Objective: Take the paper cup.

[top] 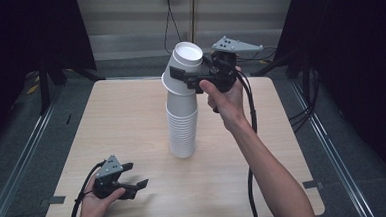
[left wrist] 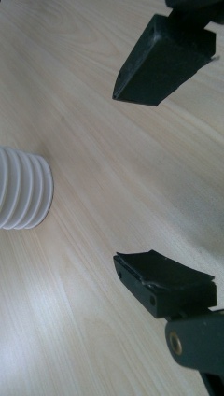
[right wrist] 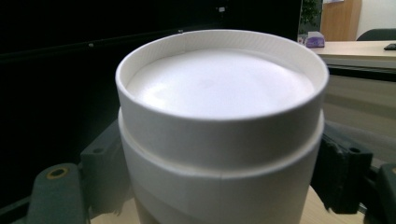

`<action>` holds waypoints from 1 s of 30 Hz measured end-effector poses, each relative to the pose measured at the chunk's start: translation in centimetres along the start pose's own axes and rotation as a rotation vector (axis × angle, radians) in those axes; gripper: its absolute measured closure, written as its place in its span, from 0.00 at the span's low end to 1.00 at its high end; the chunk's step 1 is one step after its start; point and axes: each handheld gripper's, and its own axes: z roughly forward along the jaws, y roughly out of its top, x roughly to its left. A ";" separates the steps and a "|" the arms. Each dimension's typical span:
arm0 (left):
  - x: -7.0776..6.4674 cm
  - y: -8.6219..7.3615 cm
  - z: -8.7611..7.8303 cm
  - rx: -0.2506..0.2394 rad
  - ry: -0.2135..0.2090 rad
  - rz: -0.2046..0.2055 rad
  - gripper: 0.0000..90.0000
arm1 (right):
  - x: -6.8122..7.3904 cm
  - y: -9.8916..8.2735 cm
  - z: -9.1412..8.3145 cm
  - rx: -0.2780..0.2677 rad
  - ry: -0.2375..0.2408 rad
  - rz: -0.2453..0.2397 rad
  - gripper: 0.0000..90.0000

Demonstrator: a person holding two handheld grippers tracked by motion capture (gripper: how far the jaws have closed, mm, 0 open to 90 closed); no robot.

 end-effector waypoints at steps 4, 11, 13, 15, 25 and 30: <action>0.0 0.0 0.0 0.001 0.001 0.000 0.19 | 0.1 0.1 -0.1 -0.005 0.005 -0.006 0.22; 0.1 0.0 0.1 0.003 0.002 0.002 0.19 | 0.1 0.3 -0.5 -0.040 0.009 -0.013 0.22; 0.1 0.0 0.2 0.003 0.001 0.001 0.19 | 0.1 0.4 -0.6 -0.037 -0.004 -0.025 0.22; 0.1 0.0 0.2 0.005 0.002 0.002 0.19 | 0.1 0.6 -0.8 -0.045 -0.005 -0.021 0.22; 0.6 0.0 -0.3 -0.016 0.014 -0.021 0.19 | -0.2 0.9 -2.4 -0.088 -0.018 -0.018 0.22; 0.8 0.0 -0.4 -0.022 0.021 -0.027 0.19 | -0.3 1.0 -3.2 -0.096 -0.028 -0.024 0.22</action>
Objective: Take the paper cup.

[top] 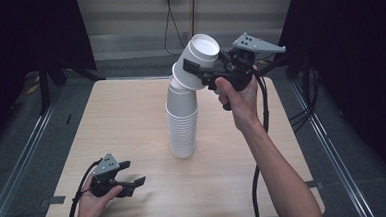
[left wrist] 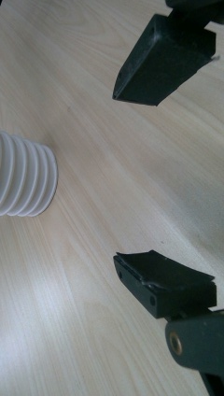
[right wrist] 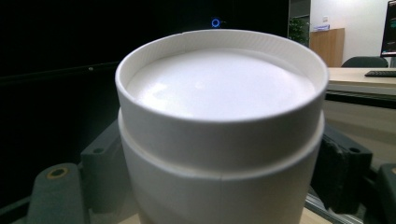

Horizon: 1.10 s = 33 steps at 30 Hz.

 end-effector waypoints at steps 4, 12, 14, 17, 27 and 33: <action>0.4 0.1 0.1 0.002 0.001 -0.008 0.19 | -0.3 0.1 -1.3 0.016 -0.034 0.010 0.22; 1.1 0.6 0.2 -0.005 0.019 -0.013 0.19 | -0.3 -0.3 -3.4 0.044 -0.054 -0.002 0.22; 1.2 0.7 0.1 -0.002 0.020 -0.011 0.19 | 0.2 -0.6 -4.0 0.057 -0.055 -0.023 0.22; 1.2 1.0 0.0 -0.006 0.017 -0.011 0.19 | 0.5 -0.8 -4.5 0.060 -0.055 -0.025 0.22; 0.3 3.1 0.0 -0.055 -0.043 0.024 0.18 | 0.4 -4.2 -7.4 0.068 -0.042 0.040 0.22; -0.1 4.0 0.5 -0.062 -0.056 0.033 0.18 | -0.3 -6.0 -7.8 0.105 -0.051 0.049 0.23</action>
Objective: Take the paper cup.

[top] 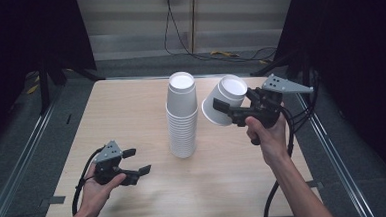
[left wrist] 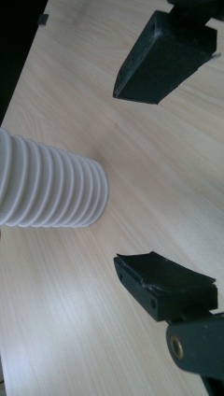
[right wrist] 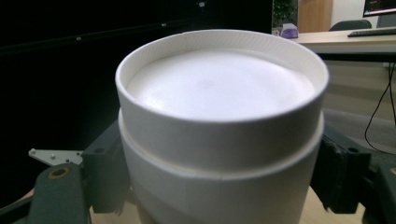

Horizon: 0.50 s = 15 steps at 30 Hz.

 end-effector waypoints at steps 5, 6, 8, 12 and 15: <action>-0.3 0.8 0.6 0.014 -0.017 0.026 0.18 | -0.4 -1.9 0.2 0.036 0.028 0.007 0.23; -0.3 1.0 0.7 0.013 -0.020 0.029 0.18 | -0.4 -2.1 0.2 0.034 0.031 0.002 0.23; -0.4 1.2 0.8 0.004 -0.023 0.034 0.18 | -0.4 -2.5 0.3 0.034 0.049 0.005 0.23; -0.7 1.7 1.0 -0.015 -0.035 0.027 0.18 | 0.0 -3.6 0.9 0.059 0.078 -0.003 0.23; -1.1 2.2 1.3 -0.021 -0.052 0.043 0.18 | 0.2 -4.3 1.3 0.071 0.090 -0.010 0.23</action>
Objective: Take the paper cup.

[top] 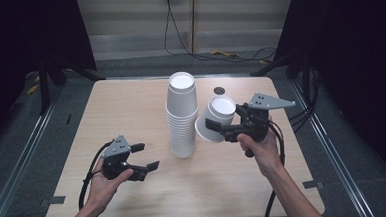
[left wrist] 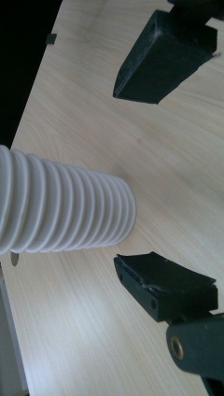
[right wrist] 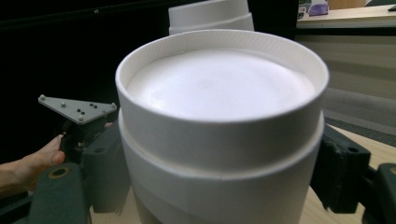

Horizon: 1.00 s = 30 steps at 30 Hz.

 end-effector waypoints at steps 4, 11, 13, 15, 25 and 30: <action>-0.5 0.5 0.7 -0.018 -0.020 -0.001 0.18 | 0.1 -0.8 0.6 0.023 0.033 0.008 0.23; -1.4 0.9 1.4 -0.035 -0.046 0.022 0.18 | 0.4 -1.8 1.1 0.050 0.059 -0.006 0.23; -1.7 1.0 1.3 -0.055 -0.058 0.026 0.18 | 0.6 -1.9 1.0 0.048 0.062 -0.017 0.23; -1.9 1.1 1.3 -0.060 -0.066 0.030 0.18 | 0.7 -2.2 1.1 0.053 0.074 -0.016 0.23; -2.5 2.6 0.9 -0.109 -0.088 0.058 0.18 | 0.5 -3.1 1.9 0.060 0.098 0.005 0.23; -2.8 2.8 1.3 -0.100 -0.095 0.060 0.18 | 0.8 -3.8 2.7 0.091 0.121 0.009 0.23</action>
